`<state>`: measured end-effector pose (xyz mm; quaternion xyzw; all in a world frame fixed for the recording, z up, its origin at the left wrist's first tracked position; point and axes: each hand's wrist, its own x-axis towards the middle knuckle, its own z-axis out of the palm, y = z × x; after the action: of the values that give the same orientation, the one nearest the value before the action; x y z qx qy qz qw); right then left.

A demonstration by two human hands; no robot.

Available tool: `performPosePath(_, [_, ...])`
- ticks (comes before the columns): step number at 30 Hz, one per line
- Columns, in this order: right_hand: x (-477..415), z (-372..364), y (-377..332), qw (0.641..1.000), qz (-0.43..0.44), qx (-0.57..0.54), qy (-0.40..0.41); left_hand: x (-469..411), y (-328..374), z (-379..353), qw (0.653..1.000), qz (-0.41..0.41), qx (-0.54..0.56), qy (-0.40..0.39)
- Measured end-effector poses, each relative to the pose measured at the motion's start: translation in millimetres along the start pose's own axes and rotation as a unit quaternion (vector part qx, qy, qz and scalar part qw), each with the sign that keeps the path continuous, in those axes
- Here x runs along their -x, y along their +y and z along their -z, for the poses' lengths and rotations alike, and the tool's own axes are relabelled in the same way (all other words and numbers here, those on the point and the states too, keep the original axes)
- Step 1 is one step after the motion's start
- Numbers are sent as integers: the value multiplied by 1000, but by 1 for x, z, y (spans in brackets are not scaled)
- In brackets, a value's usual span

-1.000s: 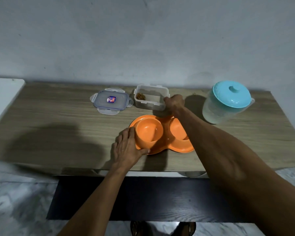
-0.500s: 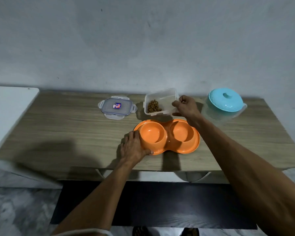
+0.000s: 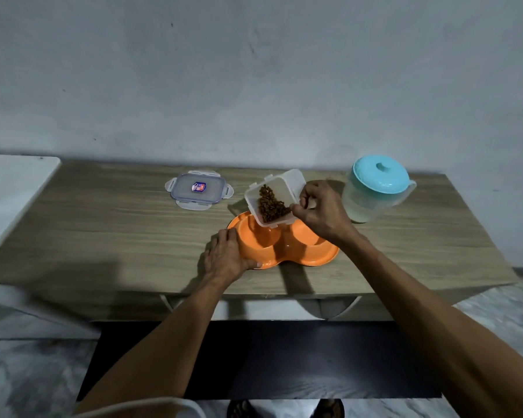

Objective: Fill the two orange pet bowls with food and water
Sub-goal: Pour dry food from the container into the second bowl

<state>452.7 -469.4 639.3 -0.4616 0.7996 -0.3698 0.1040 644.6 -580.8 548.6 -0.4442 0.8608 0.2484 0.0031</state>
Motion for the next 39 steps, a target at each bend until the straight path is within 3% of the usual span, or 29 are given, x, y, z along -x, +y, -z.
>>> performPosePath(9, [19, -10, 4, 994, 87, 64, -8, -1, 2, -1, 1000, 6, 0, 2])
performPosePath(23, [31, -11, -5, 967, 176, 163, -87, -2, 2, -3, 1000, 16, 1, 2])
performPosePath(39, [34, -14, -5, 929, 287, 228, -44, 0, 7, 0, 1000, 25, -6, -8])
